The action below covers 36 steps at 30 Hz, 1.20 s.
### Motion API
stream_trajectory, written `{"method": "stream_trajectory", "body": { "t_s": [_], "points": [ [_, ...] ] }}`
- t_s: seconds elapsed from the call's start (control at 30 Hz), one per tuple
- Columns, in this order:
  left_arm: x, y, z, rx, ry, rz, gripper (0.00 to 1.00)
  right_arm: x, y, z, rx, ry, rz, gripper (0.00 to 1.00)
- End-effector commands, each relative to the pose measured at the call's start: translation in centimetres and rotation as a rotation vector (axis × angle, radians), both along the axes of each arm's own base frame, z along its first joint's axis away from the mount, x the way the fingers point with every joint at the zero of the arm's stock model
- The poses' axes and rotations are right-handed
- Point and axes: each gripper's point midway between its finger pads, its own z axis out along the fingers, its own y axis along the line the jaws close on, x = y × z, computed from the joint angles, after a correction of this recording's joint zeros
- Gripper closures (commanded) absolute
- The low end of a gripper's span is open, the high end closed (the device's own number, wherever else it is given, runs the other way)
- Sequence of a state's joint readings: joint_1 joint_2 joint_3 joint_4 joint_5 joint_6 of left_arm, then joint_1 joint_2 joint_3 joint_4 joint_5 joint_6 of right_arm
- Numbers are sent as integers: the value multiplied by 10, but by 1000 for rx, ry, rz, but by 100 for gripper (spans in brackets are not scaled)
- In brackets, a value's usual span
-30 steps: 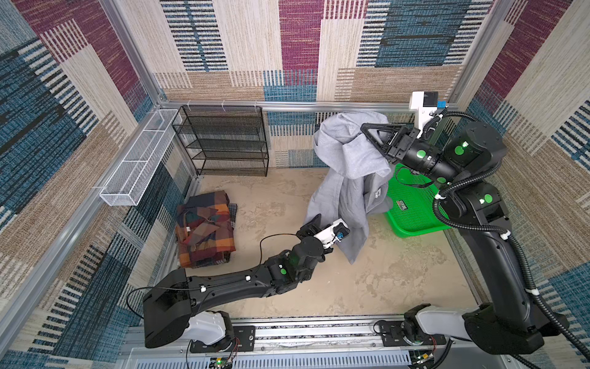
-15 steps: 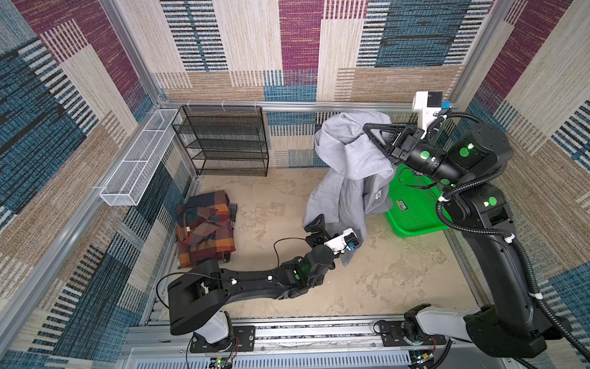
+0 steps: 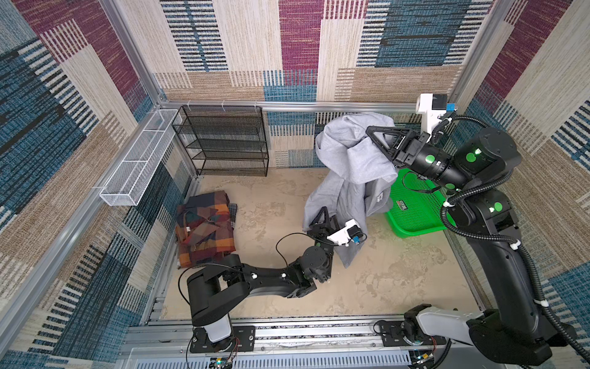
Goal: Fold and stack the long sleeve shirts
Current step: 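Reach the left gripper to the hanging shirt's lower edge and grasp it, then lift the shirt edge with the left gripper while the right gripper pulls away, stretching it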
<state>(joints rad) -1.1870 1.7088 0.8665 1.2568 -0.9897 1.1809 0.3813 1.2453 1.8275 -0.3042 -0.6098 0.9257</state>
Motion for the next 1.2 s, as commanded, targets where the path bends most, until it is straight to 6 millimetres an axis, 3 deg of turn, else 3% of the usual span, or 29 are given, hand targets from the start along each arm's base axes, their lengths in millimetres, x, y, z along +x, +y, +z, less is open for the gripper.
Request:
{"method": "stream_trajectory", "body": {
  "t_s": [0.0,0.1,0.37,0.47,0.57,0.8,0.9,1.07,1.17],
  "points": [
    [-2,12,20,-52,-46,31,74,-10,-1,14,25,-54,17,100],
    [-5,20,30,-78,-59,42,100,-8,-1,11,21,-49,16,100],
    [-20,60,71,-173,-55,31,100,8,-1,-7,5,-19,-28,100],
    [-28,76,75,-265,54,-56,100,14,3,-14,5,-4,-19,100],
    [-34,83,57,-312,283,-173,100,18,5,-20,9,6,-14,100],
    [-45,106,80,-358,299,-228,100,25,7,-33,-7,20,-22,100],
    [-39,128,98,-434,308,-216,100,38,6,-57,-31,45,-69,100],
    [-21,184,133,-604,282,-157,100,65,-5,-112,-30,97,-131,100],
    [-8,195,147,-634,277,-159,100,84,-16,-130,-11,128,-133,100]
  ]
}}
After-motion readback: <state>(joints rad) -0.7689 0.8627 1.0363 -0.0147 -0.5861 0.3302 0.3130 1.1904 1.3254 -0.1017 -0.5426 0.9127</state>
